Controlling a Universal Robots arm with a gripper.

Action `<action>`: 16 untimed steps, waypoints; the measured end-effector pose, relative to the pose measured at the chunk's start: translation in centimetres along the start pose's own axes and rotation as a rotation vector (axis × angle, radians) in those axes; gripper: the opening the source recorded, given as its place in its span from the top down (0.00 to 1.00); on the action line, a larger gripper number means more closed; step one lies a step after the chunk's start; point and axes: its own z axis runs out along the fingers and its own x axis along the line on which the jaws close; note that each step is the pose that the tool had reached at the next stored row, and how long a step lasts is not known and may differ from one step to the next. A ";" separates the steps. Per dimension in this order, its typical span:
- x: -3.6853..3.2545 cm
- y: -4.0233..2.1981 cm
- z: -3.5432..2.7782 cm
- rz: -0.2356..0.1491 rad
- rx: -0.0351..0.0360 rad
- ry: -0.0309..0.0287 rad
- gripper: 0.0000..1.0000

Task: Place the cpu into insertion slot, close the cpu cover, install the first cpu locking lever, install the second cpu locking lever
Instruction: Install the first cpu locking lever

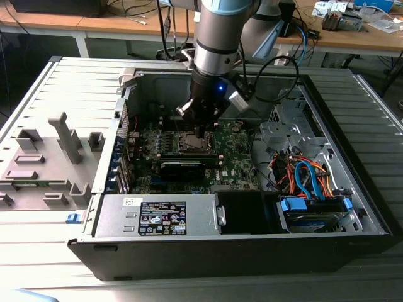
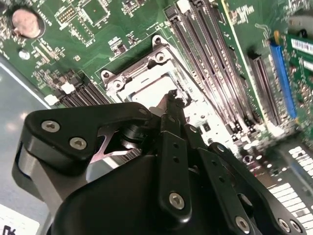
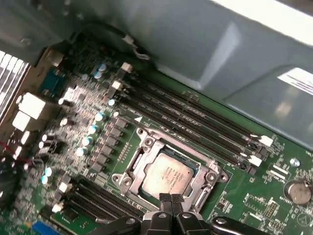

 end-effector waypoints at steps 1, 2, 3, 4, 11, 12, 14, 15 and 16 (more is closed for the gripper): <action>0.00 0.00 0.00 0.019 -0.0018 -0.0001 0.89; 0.00 0.00 0.01 0.036 -0.0034 -0.0002 0.89; 0.00 0.00 0.01 0.054 -0.0051 -0.0003 0.89; 0.00 0.00 0.02 0.073 -0.0067 -0.0004 0.89; 0.00 0.00 0.05 0.205 -0.0190 -0.0012 0.89; 0.00 0.00 0.05 0.223 -0.0206 -0.0013 0.89; 0.00 0.00 0.06 0.264 -0.0244 -0.0015 0.89; -0.01 0.00 0.07 0.288 -0.0266 -0.0017 0.89; -0.01 0.00 0.07 0.308 -0.0284 -0.0019 0.89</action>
